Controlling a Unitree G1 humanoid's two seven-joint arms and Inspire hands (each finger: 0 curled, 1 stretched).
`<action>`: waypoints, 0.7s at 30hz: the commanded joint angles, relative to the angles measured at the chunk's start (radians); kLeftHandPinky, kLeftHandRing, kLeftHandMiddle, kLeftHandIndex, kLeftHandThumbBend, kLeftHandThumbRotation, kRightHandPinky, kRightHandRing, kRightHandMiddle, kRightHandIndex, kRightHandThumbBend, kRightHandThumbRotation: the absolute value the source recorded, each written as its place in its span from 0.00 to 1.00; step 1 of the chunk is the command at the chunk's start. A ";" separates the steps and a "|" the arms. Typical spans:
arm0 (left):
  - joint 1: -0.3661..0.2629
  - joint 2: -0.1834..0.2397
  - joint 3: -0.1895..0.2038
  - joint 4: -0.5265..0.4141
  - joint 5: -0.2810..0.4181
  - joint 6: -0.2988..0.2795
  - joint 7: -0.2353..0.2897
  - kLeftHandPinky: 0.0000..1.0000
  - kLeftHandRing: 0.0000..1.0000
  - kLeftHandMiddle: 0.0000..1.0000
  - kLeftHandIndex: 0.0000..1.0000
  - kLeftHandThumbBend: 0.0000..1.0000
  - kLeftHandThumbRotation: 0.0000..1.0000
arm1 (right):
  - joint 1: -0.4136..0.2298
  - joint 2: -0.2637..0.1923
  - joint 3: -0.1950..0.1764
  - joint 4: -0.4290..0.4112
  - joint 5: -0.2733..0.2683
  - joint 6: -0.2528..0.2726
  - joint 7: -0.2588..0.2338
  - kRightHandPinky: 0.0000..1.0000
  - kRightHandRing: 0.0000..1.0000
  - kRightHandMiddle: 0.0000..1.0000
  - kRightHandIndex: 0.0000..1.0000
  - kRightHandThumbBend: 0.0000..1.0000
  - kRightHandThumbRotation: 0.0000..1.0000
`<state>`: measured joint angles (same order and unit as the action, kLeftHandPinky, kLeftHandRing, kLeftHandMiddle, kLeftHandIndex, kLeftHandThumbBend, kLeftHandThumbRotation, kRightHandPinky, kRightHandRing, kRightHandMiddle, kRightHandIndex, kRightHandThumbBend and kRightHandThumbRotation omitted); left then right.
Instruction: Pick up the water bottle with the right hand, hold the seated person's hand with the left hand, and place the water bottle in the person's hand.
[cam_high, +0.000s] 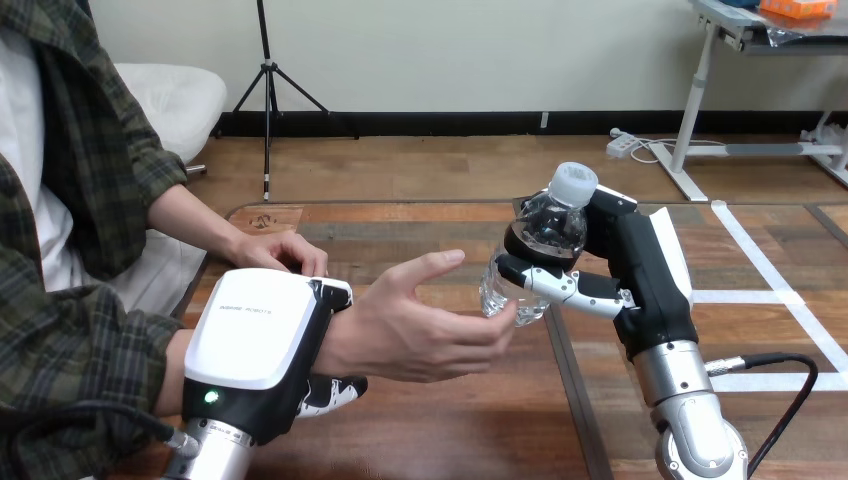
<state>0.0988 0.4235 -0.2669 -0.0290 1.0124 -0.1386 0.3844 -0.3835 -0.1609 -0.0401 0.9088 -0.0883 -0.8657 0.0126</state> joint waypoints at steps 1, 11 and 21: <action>-0.058 -0.007 -0.019 -0.041 -0.008 -0.037 0.016 0.26 0.28 0.32 0.31 0.90 0.00 | -0.079 -0.004 -0.013 -0.059 0.014 -0.044 -0.007 0.39 0.41 0.49 0.55 0.68 0.00; -0.058 -0.009 -0.021 -0.039 -0.005 -0.041 0.018 0.25 0.28 0.31 0.31 0.91 0.00 | -0.077 0.001 -0.015 -0.061 0.041 -0.044 0.017 0.40 0.41 0.49 0.55 0.67 0.00; -0.057 -0.009 -0.022 -0.039 -0.005 -0.043 0.018 0.25 0.28 0.31 0.31 0.90 0.00 | -0.062 0.005 -0.012 -0.079 0.048 -0.049 0.031 0.41 0.42 0.50 0.55 0.67 0.00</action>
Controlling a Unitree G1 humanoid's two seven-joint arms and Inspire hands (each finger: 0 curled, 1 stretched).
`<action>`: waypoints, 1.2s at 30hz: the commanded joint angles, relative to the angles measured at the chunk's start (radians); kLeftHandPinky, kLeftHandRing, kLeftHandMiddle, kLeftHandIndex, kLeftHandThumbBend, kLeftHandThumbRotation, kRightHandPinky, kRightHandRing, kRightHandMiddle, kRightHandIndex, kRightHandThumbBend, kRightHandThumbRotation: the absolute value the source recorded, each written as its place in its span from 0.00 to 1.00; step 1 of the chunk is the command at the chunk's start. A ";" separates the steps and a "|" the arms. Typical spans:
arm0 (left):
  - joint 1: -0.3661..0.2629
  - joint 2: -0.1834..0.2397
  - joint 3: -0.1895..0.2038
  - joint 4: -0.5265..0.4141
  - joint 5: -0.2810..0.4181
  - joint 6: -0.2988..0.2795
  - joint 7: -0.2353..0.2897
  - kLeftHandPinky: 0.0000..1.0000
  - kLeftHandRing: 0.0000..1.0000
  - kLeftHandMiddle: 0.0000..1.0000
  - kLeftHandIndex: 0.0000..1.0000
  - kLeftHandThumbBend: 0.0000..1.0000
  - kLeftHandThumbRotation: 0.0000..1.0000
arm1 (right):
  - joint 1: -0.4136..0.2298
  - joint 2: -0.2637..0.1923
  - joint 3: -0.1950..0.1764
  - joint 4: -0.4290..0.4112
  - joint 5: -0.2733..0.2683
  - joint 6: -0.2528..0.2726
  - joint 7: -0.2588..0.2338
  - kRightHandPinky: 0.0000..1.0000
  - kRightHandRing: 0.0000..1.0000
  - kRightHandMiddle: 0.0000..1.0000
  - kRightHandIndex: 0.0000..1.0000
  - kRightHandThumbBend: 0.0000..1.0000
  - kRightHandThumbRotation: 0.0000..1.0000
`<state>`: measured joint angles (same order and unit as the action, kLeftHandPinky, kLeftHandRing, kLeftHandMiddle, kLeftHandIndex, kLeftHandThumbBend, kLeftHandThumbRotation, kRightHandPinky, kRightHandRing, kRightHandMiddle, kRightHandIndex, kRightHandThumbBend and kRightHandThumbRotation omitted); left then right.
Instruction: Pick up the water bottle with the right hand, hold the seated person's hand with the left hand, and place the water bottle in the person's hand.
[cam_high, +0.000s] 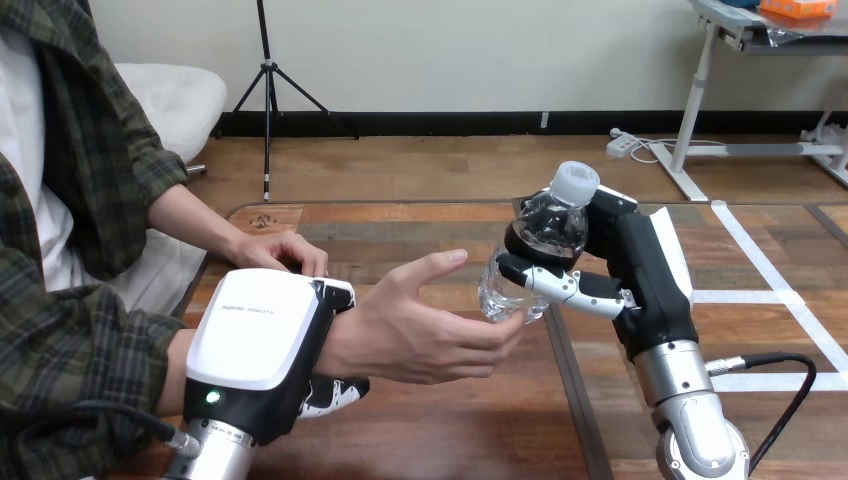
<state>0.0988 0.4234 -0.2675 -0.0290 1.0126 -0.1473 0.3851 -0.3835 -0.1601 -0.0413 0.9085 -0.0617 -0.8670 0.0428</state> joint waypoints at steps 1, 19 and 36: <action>-0.057 -0.009 -0.022 -0.039 -0.004 -0.035 0.017 0.25 0.28 0.31 0.31 0.90 0.00 | -0.062 0.005 -0.011 -0.081 0.021 -0.048 0.001 0.41 0.42 0.50 0.55 0.67 0.00; -0.056 -0.014 -0.020 -0.041 -0.012 -0.040 0.011 0.25 0.28 0.32 0.32 0.91 0.00 | -0.010 0.026 0.001 -0.177 0.047 -0.042 0.039 0.41 0.44 0.50 0.54 0.70 0.00; -0.048 -0.011 -0.019 -0.041 -0.007 -0.043 0.015 0.25 0.28 0.32 0.32 0.91 0.00 | 0.049 0.046 0.017 -0.279 0.070 -0.023 0.087 0.39 0.43 0.49 0.53 0.70 0.00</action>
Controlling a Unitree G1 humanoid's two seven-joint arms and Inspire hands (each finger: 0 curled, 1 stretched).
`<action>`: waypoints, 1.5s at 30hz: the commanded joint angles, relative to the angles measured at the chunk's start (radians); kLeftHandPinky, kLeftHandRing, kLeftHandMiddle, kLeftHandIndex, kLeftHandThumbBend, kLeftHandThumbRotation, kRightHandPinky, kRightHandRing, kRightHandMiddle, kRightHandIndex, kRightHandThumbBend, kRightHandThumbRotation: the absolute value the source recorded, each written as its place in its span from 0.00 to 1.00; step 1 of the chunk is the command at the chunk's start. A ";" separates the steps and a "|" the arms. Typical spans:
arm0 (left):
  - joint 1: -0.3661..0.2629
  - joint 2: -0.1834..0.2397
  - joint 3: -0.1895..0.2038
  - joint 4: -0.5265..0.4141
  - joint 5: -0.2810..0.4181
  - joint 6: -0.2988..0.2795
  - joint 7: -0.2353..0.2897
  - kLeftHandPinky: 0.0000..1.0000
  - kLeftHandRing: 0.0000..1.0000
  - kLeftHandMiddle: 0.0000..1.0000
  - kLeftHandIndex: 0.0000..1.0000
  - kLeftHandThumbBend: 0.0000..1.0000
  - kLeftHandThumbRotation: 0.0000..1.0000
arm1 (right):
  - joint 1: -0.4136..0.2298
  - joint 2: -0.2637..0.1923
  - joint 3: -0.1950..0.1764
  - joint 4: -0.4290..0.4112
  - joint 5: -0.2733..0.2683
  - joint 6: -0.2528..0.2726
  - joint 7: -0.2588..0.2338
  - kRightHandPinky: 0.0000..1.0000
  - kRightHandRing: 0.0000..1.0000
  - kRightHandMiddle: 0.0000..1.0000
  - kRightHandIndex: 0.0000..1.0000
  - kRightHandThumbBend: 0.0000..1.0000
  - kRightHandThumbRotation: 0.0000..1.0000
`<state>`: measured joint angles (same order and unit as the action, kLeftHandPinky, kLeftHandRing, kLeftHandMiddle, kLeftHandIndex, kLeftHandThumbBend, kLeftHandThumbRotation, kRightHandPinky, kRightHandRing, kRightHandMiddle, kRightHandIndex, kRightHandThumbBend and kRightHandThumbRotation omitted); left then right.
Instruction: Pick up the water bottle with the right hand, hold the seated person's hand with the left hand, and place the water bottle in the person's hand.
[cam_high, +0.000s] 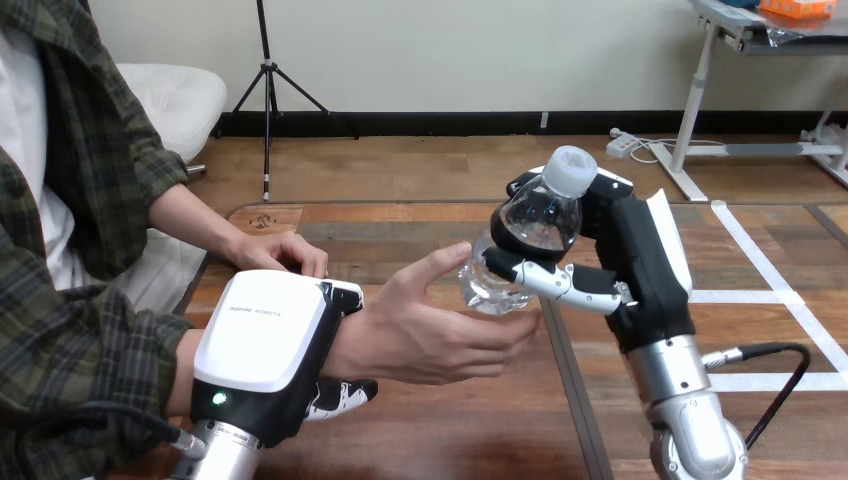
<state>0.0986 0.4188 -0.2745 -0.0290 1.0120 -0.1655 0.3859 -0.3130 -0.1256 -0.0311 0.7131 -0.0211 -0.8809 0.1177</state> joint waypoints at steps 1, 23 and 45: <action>-0.048 -0.006 -0.012 -0.042 -0.007 -0.024 0.014 0.25 0.28 0.32 0.32 0.91 0.00 | -0.019 0.013 0.007 -0.088 0.030 -0.007 0.015 0.39 0.43 0.48 0.53 0.70 0.00; -0.035 -0.004 -0.008 -0.042 -0.016 -0.030 0.017 0.25 0.28 0.31 0.31 0.90 0.00 | 0.050 0.013 0.033 -0.203 0.008 0.011 0.038 0.44 0.44 0.48 0.52 0.72 0.00; -0.029 -0.003 -0.005 -0.041 -0.020 -0.031 0.018 0.25 0.28 0.31 0.31 0.89 0.00 | 0.085 0.019 0.057 -0.243 0.043 0.022 0.099 0.45 0.45 0.48 0.52 0.71 0.00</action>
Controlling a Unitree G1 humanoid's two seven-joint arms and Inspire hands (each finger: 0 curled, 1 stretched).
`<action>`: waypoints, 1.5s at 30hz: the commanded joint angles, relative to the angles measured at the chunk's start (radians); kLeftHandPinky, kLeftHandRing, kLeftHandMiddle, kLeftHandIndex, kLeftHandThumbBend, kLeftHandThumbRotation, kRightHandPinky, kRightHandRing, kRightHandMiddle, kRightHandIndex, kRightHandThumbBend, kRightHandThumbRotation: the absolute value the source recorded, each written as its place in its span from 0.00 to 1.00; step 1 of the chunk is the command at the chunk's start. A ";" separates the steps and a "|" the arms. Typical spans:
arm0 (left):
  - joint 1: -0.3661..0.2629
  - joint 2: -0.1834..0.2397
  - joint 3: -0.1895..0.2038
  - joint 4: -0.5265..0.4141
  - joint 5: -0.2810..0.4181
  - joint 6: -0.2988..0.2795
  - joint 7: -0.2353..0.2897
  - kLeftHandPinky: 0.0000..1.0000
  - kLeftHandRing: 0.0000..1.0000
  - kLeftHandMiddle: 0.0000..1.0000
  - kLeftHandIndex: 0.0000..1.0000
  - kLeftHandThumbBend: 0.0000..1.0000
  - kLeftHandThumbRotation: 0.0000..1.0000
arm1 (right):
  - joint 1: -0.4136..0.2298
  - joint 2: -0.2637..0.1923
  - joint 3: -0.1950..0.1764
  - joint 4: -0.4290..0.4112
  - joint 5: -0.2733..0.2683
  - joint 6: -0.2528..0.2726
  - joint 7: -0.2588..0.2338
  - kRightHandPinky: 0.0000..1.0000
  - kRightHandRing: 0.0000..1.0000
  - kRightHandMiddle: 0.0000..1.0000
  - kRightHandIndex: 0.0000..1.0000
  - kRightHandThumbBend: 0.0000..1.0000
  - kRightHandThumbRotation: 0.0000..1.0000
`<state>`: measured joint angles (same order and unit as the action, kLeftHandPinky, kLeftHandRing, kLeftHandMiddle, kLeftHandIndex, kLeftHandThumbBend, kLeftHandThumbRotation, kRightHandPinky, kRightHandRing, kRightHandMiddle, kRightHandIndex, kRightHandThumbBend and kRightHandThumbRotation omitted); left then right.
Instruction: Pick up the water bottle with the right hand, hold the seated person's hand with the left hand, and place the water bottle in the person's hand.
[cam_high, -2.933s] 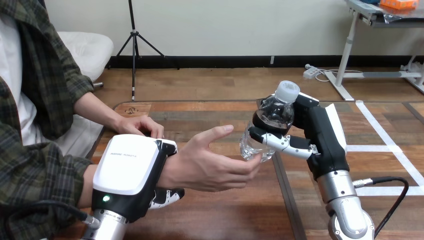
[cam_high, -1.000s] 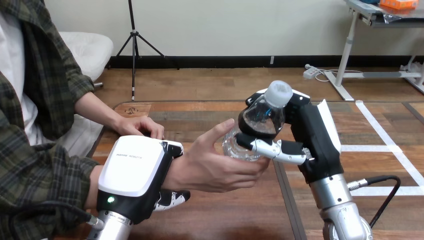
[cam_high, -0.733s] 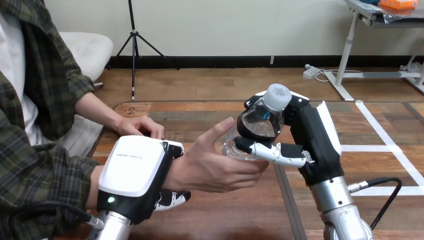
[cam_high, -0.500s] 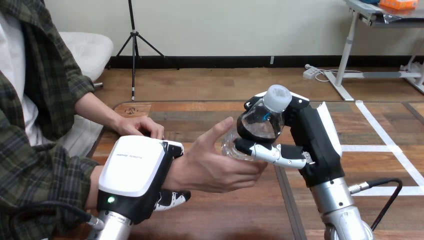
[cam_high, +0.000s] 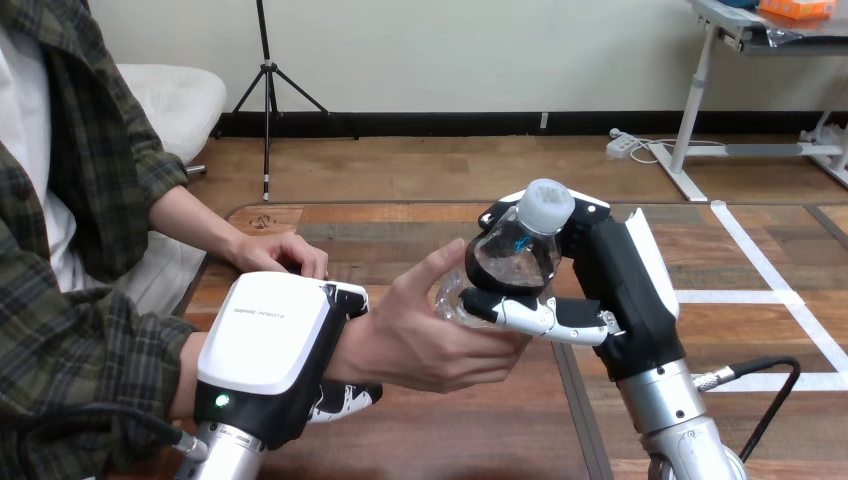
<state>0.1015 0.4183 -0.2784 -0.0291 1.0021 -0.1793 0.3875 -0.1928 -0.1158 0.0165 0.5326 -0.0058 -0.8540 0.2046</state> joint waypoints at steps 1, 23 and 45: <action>-0.031 -0.003 -0.001 -0.042 -0.010 -0.016 0.015 0.25 0.28 0.31 0.31 0.89 0.00 | -0.034 0.010 0.010 -0.064 0.030 -0.003 0.015 0.45 0.45 0.48 0.52 0.71 0.00; -0.025 -0.001 0.003 -0.057 -0.015 -0.002 -0.009 0.25 0.28 0.32 0.31 0.89 0.00 | -0.012 0.013 0.034 -0.098 0.063 0.017 0.078 0.44 0.44 0.47 0.52 0.70 0.00; -0.024 0.001 0.005 -0.054 -0.009 -0.002 -0.004 0.26 0.28 0.32 0.31 0.89 0.00 | -0.001 0.020 0.057 -0.119 0.075 0.046 0.112 0.41 0.43 0.47 0.52 0.72 0.00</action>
<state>0.1139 0.4188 -0.2783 -0.0439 0.9911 -0.1790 0.3702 -0.1605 -0.1151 0.0647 0.4749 0.0415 -0.7968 0.3077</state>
